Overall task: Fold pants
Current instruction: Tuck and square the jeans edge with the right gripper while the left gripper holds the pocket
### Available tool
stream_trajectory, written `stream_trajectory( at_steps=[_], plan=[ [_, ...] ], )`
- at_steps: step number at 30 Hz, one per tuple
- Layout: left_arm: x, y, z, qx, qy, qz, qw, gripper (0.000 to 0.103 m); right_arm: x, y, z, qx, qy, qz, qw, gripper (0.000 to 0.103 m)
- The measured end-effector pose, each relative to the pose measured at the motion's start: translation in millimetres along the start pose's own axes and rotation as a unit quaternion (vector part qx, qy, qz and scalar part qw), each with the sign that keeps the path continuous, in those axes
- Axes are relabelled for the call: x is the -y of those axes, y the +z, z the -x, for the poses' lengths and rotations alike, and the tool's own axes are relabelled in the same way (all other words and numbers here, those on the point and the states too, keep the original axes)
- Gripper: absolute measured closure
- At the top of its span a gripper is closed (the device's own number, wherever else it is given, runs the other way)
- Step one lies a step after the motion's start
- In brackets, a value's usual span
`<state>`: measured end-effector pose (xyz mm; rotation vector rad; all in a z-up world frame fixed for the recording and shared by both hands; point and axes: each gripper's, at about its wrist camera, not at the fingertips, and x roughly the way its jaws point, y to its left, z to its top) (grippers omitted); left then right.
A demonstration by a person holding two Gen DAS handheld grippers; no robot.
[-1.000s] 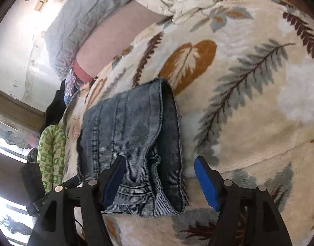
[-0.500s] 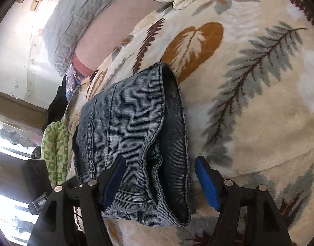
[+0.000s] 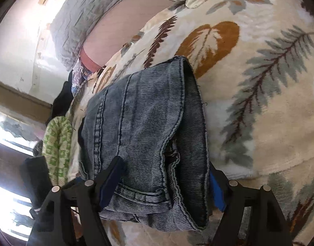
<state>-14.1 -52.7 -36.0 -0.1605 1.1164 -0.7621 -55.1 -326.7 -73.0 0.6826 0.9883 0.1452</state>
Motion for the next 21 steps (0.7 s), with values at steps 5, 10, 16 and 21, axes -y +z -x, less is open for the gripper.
stream_trajectory(
  at_steps=[5,10,16,21],
  plan=[
    [9.0,-1.5,3.4,0.019,0.013,-0.026,0.9994,0.036,-10.2,-2.6,1.6,0.015,-0.042,0.034,0.998,0.048],
    [16.5,-0.8,9.5,0.037,0.028,-0.051,0.9976,0.048,-19.6,-1.5,12.0,0.034,-0.042,0.049,0.997,0.068],
    [21.7,2.5,25.6,0.063,0.042,-0.065,0.995,0.054,-42.8,-5.3,25.5,0.061,-0.037,0.078,0.994,0.07],
    [20.4,4.0,46.4,0.086,0.058,-0.066,0.9925,0.055,-72.4,-8.6,31.9,0.078,-0.03,0.108,0.991,0.071]
  ],
)
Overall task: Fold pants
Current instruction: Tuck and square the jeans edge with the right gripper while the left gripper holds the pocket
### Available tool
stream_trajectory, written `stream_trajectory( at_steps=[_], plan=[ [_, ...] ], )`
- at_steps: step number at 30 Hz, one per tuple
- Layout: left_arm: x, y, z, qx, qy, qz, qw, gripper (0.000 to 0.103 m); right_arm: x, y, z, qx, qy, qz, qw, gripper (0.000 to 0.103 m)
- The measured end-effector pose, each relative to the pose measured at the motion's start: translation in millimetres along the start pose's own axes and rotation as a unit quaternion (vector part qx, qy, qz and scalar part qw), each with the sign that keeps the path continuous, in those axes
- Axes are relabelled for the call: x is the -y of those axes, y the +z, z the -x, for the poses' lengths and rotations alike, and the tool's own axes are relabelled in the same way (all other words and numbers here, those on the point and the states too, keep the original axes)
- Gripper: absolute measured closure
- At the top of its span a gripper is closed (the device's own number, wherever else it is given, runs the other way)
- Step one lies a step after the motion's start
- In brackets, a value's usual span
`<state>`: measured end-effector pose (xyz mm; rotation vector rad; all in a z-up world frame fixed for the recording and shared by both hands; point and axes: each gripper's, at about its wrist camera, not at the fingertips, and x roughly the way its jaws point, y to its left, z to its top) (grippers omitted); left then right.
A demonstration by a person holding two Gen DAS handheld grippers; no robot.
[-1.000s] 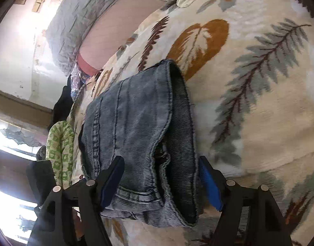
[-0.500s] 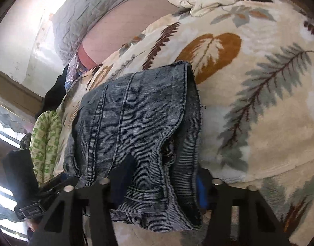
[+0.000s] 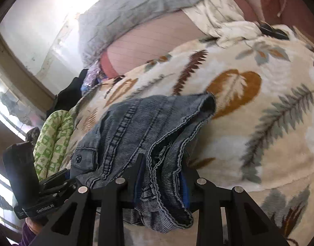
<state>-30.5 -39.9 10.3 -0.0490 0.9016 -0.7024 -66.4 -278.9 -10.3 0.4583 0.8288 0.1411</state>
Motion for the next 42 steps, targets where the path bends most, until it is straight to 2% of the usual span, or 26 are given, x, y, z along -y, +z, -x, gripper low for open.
stream_trajectory(
  at_steps=[7,10,12,17,19,26,32,35,37,42],
  plan=[
    [-16.1,3.0,42.4,0.046,0.029,0.009,0.9985,0.055,-50.2,-0.3,3.1,0.022,0.019,0.047,0.998,0.071],
    [-24.0,-3.2,51.3,0.053,0.054,0.002,0.9972,0.055,-66.4,-3.5,-5.6,0.014,0.025,0.06,0.998,0.071],
    [-31.1,-11.4,50.9,0.044,0.067,0.002,0.9968,0.055,-73.4,-7.9,-15.0,0.001,0.026,0.067,0.997,0.071],
    [-45.1,-40.2,35.1,-0.01,0.093,0.0,0.9956,0.055,-87.3,-24.5,-35.6,-0.038,0.013,0.095,0.995,0.071],
    [-47.1,-49.1,29.2,-0.024,0.105,-0.007,0.9942,0.053,-83.8,-29.3,-41.0,-0.055,0.004,0.091,0.994,0.071],
    [-47.7,-52.6,22.0,-0.035,0.118,-0.008,0.9924,0.047,-52.2,-32.8,-52.4,-0.096,-0.023,0.033,0.995,0.071],
    [-44.6,-56.1,20.0,-0.028,0.134,-0.016,0.9905,0.043,-55.8,-35.3,-60.6,-0.101,-0.052,0.056,0.992,0.07],
    [-44.9,-57.7,19.7,-0.023,0.143,-0.013,0.9894,0.039,-53.6,-36.4,-65.3,-0.105,-0.06,0.054,0.991,0.065],
    [-48.0,-57.2,20.2,-0.022,0.146,0.0,0.989,0.033,-51.1,-37.2,-66.9,-0.107,-0.06,0.05,0.991,0.062],
    [-45.7,-56.3,20.9,-0.018,0.184,0.006,0.9827,0.023,-53.7,-37.7,-68.8,-0.101,-0.083,0.062,0.989,0.049]
  ],
)
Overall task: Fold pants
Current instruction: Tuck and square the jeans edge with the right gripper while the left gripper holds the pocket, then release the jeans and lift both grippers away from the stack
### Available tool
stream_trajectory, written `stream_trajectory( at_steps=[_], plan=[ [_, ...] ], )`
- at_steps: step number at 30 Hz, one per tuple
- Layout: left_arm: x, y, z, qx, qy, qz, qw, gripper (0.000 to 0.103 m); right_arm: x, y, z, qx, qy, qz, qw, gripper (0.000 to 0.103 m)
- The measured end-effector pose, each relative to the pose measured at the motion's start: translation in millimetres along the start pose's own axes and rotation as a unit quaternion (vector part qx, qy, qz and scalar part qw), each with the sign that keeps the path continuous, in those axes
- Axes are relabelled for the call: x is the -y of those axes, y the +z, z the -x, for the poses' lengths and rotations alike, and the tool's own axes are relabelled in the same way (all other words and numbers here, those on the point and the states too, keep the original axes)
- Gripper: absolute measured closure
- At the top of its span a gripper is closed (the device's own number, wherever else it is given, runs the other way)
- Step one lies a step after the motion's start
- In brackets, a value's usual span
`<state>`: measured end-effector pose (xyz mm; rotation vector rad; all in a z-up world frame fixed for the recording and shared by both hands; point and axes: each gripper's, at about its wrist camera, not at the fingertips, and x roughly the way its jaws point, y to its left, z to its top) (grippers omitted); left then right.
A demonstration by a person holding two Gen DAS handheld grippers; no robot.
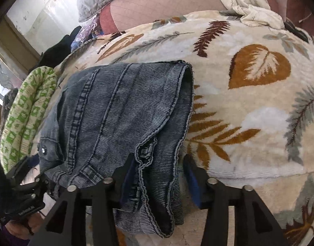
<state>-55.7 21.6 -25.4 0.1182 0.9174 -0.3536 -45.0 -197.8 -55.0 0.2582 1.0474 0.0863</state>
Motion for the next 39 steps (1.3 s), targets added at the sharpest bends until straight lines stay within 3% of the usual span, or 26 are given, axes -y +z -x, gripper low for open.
stream_trajectory(
  at_steps=[3,9,12,17,23,32,39],
  plan=[
    [9.0,-0.7,4.6,0.014,0.037,-0.019,0.999,0.02,1.5,-0.8,0.8,-0.001,-0.007,-0.009,1.0,0.043],
    [8.7,-2.6,11.9,0.023,0.06,0.001,0.998,0.019,-2.4,-5.5,13.3,0.004,-0.034,-0.005,0.999,0.03],
    [11.6,-5.0,18.8,0.03,0.076,0.003,0.9967,0.019,-10.8,-8.9,27.9,0.026,-0.05,0.02,0.998,0.03],
    [18.6,-13.5,35.7,0.046,0.111,-0.002,0.9928,0.019,-15.4,-15.6,60.6,0.083,-0.043,0.026,0.995,0.03],
    [17.4,-29.5,55.1,0.056,0.127,0.002,0.9903,0.019,-25.6,-30.7,91.0,0.138,-0.034,0.027,0.989,0.028],
    [-1.7,-41.6,73.1,0.055,0.158,0.02,0.9857,0.019,-59.5,-50.6,98.8,0.162,-0.024,0.075,0.984,0.027],
    [-8.3,-44.5,81.1,0.065,0.172,0.026,0.9826,0.019,-72.0,-56.1,88.5,0.154,-0.031,0.096,0.983,0.026]
  ],
)
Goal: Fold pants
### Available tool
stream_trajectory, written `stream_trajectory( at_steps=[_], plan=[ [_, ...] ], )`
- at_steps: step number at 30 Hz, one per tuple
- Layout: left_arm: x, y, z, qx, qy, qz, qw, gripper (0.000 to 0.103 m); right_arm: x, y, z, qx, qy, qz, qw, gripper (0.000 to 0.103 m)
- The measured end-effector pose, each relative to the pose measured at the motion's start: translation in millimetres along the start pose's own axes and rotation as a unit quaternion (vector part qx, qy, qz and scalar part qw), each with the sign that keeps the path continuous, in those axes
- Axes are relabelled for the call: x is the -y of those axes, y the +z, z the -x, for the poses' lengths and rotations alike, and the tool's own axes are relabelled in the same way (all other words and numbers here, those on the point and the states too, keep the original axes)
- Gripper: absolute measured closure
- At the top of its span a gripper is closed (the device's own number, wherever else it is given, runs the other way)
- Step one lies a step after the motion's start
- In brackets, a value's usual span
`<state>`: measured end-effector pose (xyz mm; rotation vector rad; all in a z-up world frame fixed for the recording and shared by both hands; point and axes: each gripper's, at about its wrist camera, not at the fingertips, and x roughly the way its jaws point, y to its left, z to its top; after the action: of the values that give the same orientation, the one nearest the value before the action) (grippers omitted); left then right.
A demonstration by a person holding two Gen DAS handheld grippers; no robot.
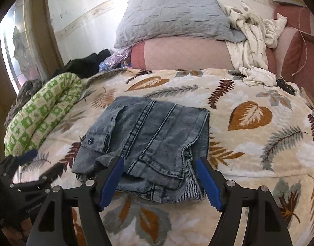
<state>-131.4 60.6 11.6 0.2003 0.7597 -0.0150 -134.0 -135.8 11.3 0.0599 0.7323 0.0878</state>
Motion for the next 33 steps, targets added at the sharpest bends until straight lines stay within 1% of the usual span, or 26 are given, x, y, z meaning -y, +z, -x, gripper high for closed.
stream_trajectory(
  at_steps=[9,12,19,33],
  plan=[
    [-3.4,-4.0,-8.7,-0.011,0.008,0.006,0.9999,0.019,-12.9,-9.3,-13.8,-0.02,0.001,0.023,1.0,0.026],
    [-4.5,-5.2,-12.0,-0.016,0.021,0.009,0.9996,0.019,-14.8,-11.1,-17.9,-0.026,0.002,0.025,0.999,0.026],
    [-8.8,-6.4,-16.0,-0.025,0.034,0.019,0.9989,0.019,-17.2,-11.5,-18.4,-0.025,0.006,0.027,0.999,0.026],
    [-9.3,-7.2,-19.1,-0.03,0.037,0.022,0.9986,0.019,-17.7,-11.9,-21.0,-0.032,0.007,0.022,0.999,0.026]
  ],
)
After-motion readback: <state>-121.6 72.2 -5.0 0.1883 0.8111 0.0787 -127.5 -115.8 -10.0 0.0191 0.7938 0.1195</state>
